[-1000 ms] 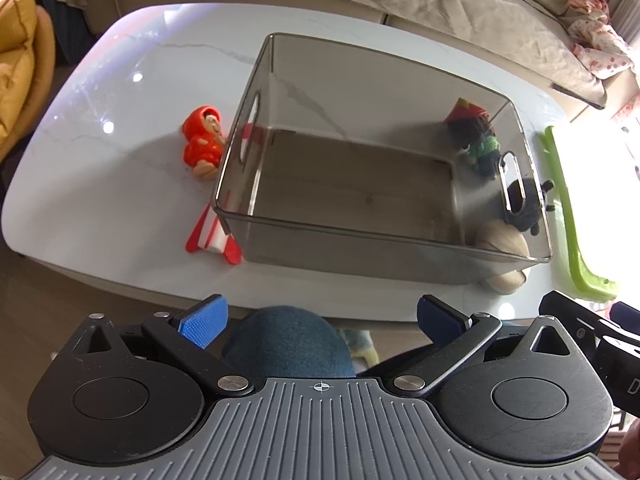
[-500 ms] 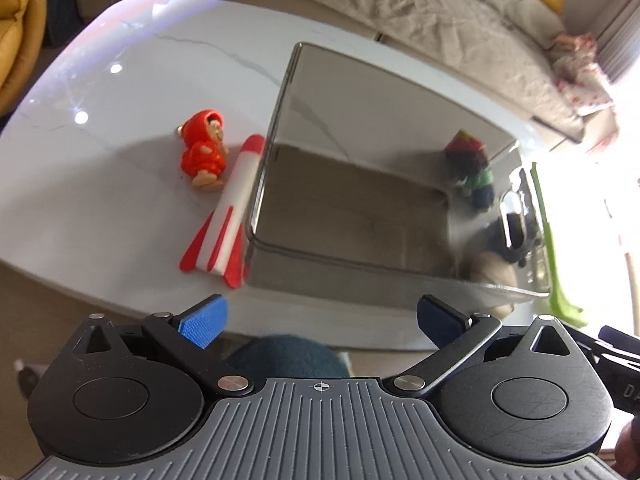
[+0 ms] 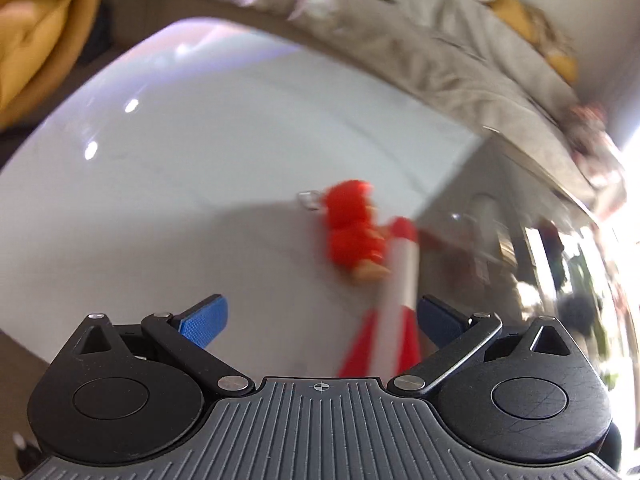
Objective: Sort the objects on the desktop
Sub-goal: 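Reach the left tool to the red hooded figure and grasp it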
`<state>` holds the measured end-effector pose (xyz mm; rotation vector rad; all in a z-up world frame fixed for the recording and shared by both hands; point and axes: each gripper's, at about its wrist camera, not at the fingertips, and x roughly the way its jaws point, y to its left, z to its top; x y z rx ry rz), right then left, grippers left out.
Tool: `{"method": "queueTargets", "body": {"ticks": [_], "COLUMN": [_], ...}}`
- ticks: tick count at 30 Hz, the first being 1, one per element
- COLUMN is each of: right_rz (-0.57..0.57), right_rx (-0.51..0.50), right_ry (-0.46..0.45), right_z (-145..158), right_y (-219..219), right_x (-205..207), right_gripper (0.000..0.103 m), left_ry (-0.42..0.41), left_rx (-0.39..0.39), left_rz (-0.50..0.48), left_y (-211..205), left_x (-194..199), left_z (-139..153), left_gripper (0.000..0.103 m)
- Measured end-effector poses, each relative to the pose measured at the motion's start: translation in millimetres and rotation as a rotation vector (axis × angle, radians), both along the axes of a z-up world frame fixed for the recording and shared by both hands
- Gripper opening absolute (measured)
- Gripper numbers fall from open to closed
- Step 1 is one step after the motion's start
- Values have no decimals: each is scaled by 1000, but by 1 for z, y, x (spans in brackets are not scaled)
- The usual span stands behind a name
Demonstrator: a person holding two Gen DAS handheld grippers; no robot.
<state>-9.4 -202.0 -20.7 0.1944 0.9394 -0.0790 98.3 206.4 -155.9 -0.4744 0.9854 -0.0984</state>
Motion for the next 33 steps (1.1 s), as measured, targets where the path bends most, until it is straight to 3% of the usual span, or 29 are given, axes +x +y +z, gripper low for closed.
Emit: {"method": "queueTargets", "body": {"ticks": [3, 7, 10, 14, 19, 20, 22, 23, 29, 33], "right_rz": [2, 64, 125, 168, 157, 152, 141, 139, 123, 112], "right_rx": [14, 57, 93, 132, 218, 227, 223, 223, 263, 258], "right_ry": [0, -82, -95, -104, -76, -75, -84, -90, -108, -122], "right_z": [-3, -2, -1, -1, -7, -8, -9, -8, -9, -7], "right_y": [0, 4, 3, -5, -16, -18, -21, -22, -35, -43], "right_x": [8, 4, 3, 4, 8, 7, 5, 4, -2, -7], "right_gripper": [103, 103, 103, 103, 103, 103, 103, 103, 103, 103], "left_ry": [1, 77, 140, 127, 102, 96, 84, 88, 108, 33], "left_rx": [-106, 4, 20, 60, 19, 4, -27, -33, -13, 66], "left_rz": [68, 67, 74, 40, 14, 16, 21, 18, -7, -33], "left_y": [5, -22, -34, -54, -65, -61, -54, -52, -49, -47], "left_x": [30, 75, 100, 118, 126, 125, 123, 121, 108, 95], "left_z": [-11, -23, -33, -33, -35, -34, -33, -33, -30, 8], "left_gripper": [103, 103, 103, 103, 102, 101, 85, 49, 50, 50]}}
